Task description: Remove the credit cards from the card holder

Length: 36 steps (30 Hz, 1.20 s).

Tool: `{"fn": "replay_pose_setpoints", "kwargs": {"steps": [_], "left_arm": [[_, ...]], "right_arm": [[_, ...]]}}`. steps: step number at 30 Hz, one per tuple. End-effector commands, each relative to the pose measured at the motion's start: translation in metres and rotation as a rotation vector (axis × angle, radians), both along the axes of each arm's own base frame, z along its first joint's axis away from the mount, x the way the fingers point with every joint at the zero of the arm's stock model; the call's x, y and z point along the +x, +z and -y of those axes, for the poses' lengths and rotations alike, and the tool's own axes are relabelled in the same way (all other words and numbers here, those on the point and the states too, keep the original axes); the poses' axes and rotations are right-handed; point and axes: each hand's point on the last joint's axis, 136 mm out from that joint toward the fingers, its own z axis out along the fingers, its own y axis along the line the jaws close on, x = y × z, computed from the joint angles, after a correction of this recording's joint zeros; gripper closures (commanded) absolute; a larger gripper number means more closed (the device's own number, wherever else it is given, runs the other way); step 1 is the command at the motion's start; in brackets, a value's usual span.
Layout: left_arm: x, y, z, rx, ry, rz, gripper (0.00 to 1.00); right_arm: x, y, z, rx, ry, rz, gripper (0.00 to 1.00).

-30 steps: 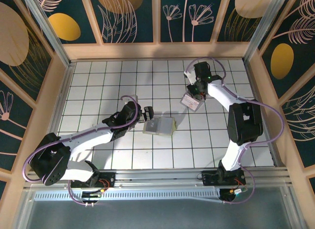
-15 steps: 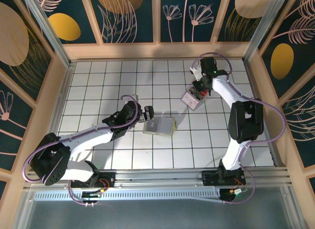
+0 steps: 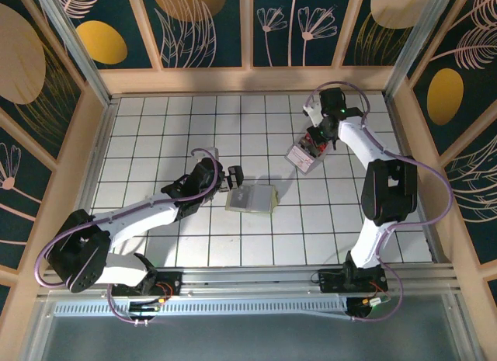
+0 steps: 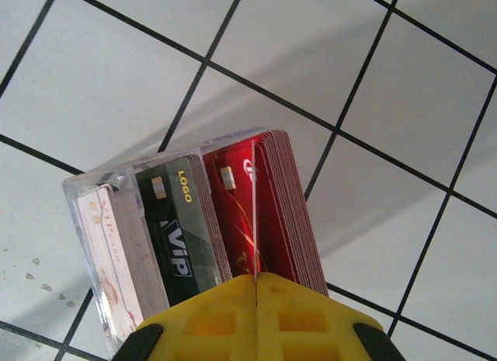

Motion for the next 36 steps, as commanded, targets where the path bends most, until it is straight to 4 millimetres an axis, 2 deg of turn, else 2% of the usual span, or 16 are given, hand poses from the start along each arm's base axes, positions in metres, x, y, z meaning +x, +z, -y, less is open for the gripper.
{"fn": "replay_pose_setpoints", "kwargs": {"steps": [1, 7, 16, 29, 36], "left_arm": [[0.004, 0.010, 0.000, 0.001, 0.005, 0.022, 0.02], [0.004, 0.010, 0.001, -0.002, 0.002, 0.022, 0.02], [0.003, 0.011, 0.000, -0.005, 0.006, 0.026, 0.02], [0.005, 0.014, 0.000, -0.002, 0.007, 0.033, 0.02], [0.008, 0.015, 0.004, -0.002, -0.002, 0.034, 0.01]], "right_arm": [[-0.001, 0.009, 0.005, -0.013, 0.007, 0.003, 1.00], [-0.002, 0.005, 0.009, -0.015, -0.001, -0.003, 1.00], [-0.005, -0.019, 0.011, -0.001, 0.000, -0.061, 1.00], [-0.003, -0.036, -0.003, 0.057, 0.031, -0.117, 1.00], [-0.002, -0.034, -0.022, 0.119, 0.075, -0.122, 1.00]]}}
